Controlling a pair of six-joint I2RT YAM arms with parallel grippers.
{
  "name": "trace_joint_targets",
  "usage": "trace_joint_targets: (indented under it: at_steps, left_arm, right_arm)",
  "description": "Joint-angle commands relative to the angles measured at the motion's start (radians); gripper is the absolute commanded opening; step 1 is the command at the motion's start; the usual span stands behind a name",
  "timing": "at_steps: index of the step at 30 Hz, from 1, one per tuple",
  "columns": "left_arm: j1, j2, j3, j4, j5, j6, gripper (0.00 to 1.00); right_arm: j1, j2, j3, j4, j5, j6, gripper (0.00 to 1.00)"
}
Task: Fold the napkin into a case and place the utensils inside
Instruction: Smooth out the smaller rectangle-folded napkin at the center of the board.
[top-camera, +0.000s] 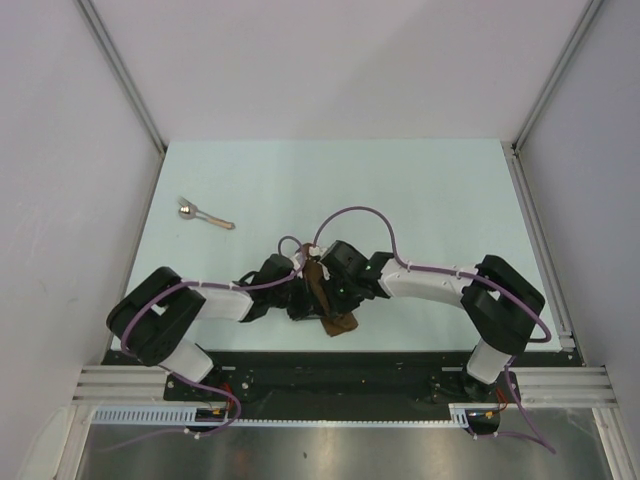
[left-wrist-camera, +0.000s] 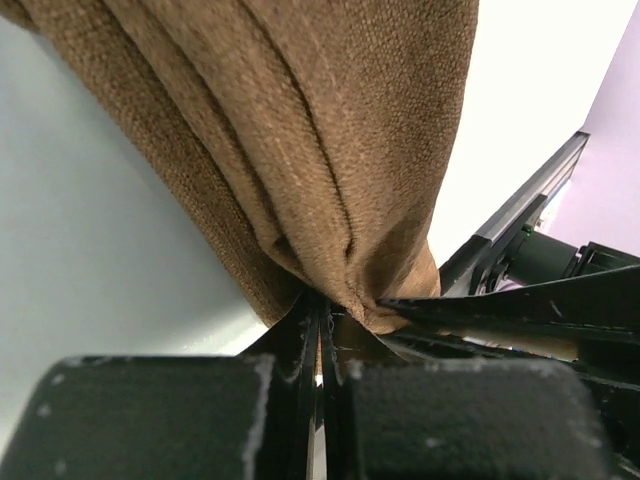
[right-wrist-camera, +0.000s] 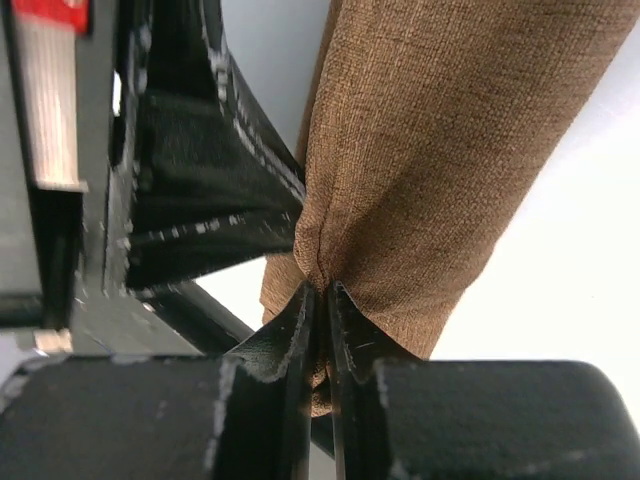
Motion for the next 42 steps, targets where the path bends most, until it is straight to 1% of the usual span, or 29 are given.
trace_joint_targets:
  at_steps: [1, 3, 5, 6, 7, 9, 10, 11, 13, 15, 16, 19, 20, 21, 22, 24, 26, 27, 28, 31, 34, 35, 37, 38, 40, 41, 42]
  left_arm:
    - [-0.02, -0.025, -0.021, 0.003, -0.019, -0.003, 0.01]
    - [-0.02, -0.029, -0.016, -0.032, -0.007, 0.012, 0.01]
    - [-0.02, -0.067, -0.012, -0.081, -0.013, 0.052, 0.01]
    - [-0.017, -0.087, -0.01, -0.13, -0.001, 0.069, 0.01]
    - [0.01, -0.106, -0.006, -0.164, 0.011, 0.107, 0.02]
    - [0.044, -0.195, 0.007, -0.24, 0.021, 0.141, 0.05]
    - [0.084, -0.234, 0.014, -0.312, 0.025, 0.171, 0.09]
    - [0.103, -0.294, 0.027, -0.349, 0.021, 0.188, 0.12]
    - [0.153, -0.331, 0.083, -0.418, 0.002, 0.228, 0.13]
    - [0.182, -0.301, 0.135, -0.406, 0.034, 0.241, 0.13]
    - [0.205, -0.273, 0.151, -0.368, 0.056, 0.236, 0.11]
    - [0.215, -0.105, 0.218, -0.301, 0.132, 0.207, 0.07]
    - [0.21, -0.071, 0.221, -0.205, 0.148, 0.192, 0.07]
    - [0.207, -0.002, 0.226, -0.18, 0.152, 0.184, 0.07]
    - [0.204, 0.03, 0.237, -0.175, 0.14, 0.181, 0.06]
    - [0.199, 0.11, 0.254, -0.162, 0.134, 0.199, 0.05]
    - [0.199, 0.138, 0.258, -0.188, 0.076, 0.215, 0.05]
    - [0.202, 0.145, 0.257, -0.204, 0.045, 0.227, 0.04]
    - [0.206, 0.144, 0.251, -0.213, 0.003, 0.232, 0.04]
    - [0.215, 0.144, 0.258, -0.236, -0.057, 0.258, 0.04]
    - [0.218, 0.152, 0.266, -0.25, -0.064, 0.267, 0.04]
    - [0.218, 0.156, 0.269, -0.251, -0.065, 0.267, 0.04]
    - [0.219, 0.164, 0.286, -0.267, -0.073, 0.27, 0.04]
    - [0.221, 0.161, 0.289, -0.274, -0.09, 0.279, 0.03]
    - [0.224, 0.147, 0.283, -0.281, -0.105, 0.278, 0.04]
    - [0.229, 0.146, 0.28, -0.281, -0.107, 0.279, 0.04]
    - [0.23, 0.155, 0.292, -0.282, -0.11, 0.282, 0.04]
  right_arm:
    - [0.015, 0.013, -0.025, 0.108, -0.007, 0.166, 0.13]
    - [0.013, 0.009, -0.072, 0.166, 0.0, 0.21, 0.14]
    - [0.013, 0.012, -0.112, 0.217, -0.003, 0.256, 0.17]
    - [0.013, 0.012, -0.128, 0.238, 0.0, 0.267, 0.18]
    - [0.012, 0.013, -0.143, 0.261, -0.002, 0.274, 0.19]
    - [0.013, 0.021, -0.184, 0.327, -0.002, 0.29, 0.19]
    - [0.012, 0.023, -0.194, 0.342, -0.002, 0.293, 0.2]
    - [0.013, 0.029, -0.2, 0.365, 0.0, 0.293, 0.21]
    - [0.013, 0.033, -0.215, 0.395, -0.002, 0.3, 0.21]
    - [0.013, 0.032, -0.23, 0.41, -0.003, 0.311, 0.23]
    - [0.013, 0.029, -0.238, 0.427, -0.003, 0.316, 0.24]
    - [0.012, 0.013, -0.252, 0.432, -0.002, 0.326, 0.29]
    - [0.011, 0.007, -0.255, 0.432, 0.0, 0.328, 0.3]
    - [0.011, 0.004, -0.258, 0.432, 0.003, 0.336, 0.32]
    - [0.01, -0.003, -0.269, 0.468, -0.006, 0.339, 0.33]
    - [0.008, -0.013, -0.272, 0.473, -0.017, 0.345, 0.37]
    - [0.007, -0.065, -0.281, 0.468, -0.022, 0.351, 0.41]
    - [0.002, -0.086, -0.281, 0.459, -0.031, 0.356, 0.46]
    - [-0.005, -0.136, -0.284, 0.455, -0.039, 0.354, 0.47]
    - [-0.047, -0.198, -0.281, 0.455, -0.089, 0.343, 0.5]
    - [-0.076, -0.168, -0.238, 0.468, -0.155, 0.304, 0.49]
    - [-0.08, -0.124, -0.211, 0.482, -0.196, 0.297, 0.47]
    - [-0.105, -0.094, -0.221, 0.543, -0.229, 0.317, 0.42]
    - [-0.116, -0.071, -0.264, 0.636, -0.261, 0.332, 0.32]
    - [-0.134, -0.033, -0.295, 0.692, -0.295, 0.358, 0.21]
    - [-0.131, -0.011, -0.33, 0.738, -0.31, 0.363, 0.2]
    - [-0.08, -0.005, -0.409, 0.811, -0.295, 0.391, 0.17]
